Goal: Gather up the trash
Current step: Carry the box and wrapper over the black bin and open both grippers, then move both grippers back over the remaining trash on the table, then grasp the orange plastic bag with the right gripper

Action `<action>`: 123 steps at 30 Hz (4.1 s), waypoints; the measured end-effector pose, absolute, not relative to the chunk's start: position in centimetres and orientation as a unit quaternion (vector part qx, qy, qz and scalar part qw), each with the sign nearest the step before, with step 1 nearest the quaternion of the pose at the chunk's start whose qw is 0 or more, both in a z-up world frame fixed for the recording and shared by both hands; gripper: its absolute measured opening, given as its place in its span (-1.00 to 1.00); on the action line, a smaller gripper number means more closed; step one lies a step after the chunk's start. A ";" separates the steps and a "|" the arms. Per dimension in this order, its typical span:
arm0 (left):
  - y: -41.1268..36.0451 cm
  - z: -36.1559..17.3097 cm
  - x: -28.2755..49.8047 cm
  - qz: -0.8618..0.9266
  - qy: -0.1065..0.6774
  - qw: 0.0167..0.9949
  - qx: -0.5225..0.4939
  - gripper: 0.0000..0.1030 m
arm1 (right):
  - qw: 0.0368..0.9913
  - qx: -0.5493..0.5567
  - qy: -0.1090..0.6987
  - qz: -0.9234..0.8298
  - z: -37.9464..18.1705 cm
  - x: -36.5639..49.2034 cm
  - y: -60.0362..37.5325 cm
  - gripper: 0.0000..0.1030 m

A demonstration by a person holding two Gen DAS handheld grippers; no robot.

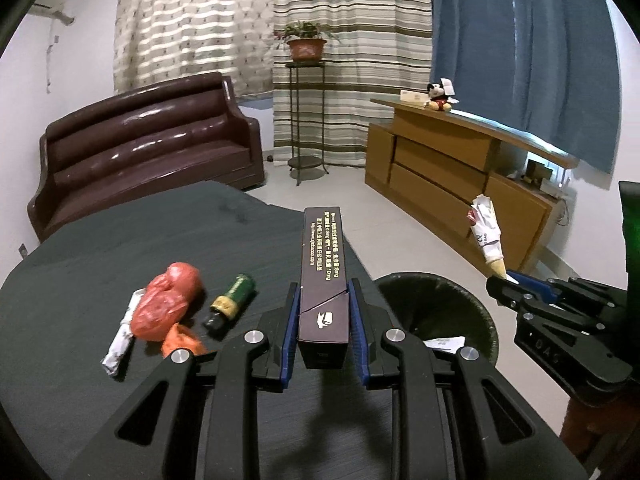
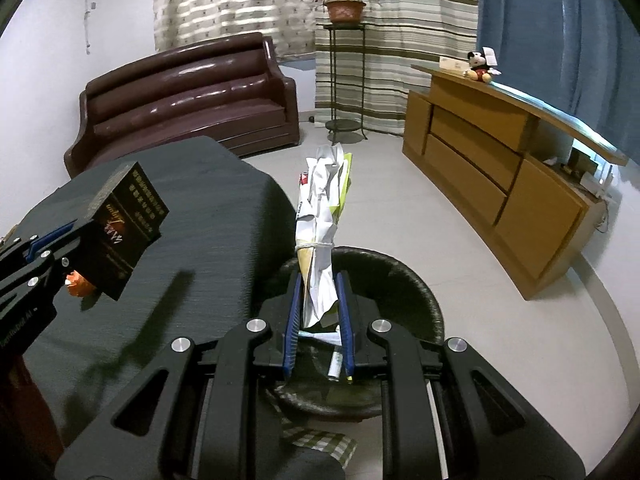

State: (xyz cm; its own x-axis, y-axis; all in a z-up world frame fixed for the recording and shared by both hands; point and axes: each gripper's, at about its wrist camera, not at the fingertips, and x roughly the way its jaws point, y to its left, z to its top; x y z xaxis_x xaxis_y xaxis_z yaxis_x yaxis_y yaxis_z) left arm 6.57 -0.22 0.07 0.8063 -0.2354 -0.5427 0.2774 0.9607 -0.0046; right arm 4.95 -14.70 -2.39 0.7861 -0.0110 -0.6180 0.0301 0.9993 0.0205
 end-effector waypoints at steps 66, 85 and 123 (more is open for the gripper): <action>-9.2 -3.9 10.9 -0.136 0.322 0.934 0.073 0.03 | 0.939 0.094 0.323 -0.069 -6.0 7.5 -22.1 0.15; -2.1 -2.4 9.4 -0.070 0.314 0.944 0.068 0.21 | 0.936 0.101 0.332 -0.053 -6.2 7.4 -19.5 0.38; 20.3 -3.3 6.3 0.116 0.338 0.934 0.004 0.26 | 0.920 0.004 0.363 0.151 -3.9 8.4 5.4 0.36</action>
State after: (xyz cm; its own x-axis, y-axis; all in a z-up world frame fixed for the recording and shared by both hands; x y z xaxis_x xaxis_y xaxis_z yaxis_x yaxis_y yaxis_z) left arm 6.28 20.29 -3.29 0.7447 0.2193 -0.6303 -0.2137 0.9731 0.0861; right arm 8.37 5.40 -3.87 0.6914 0.2800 -0.6660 -0.2738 0.9546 0.1171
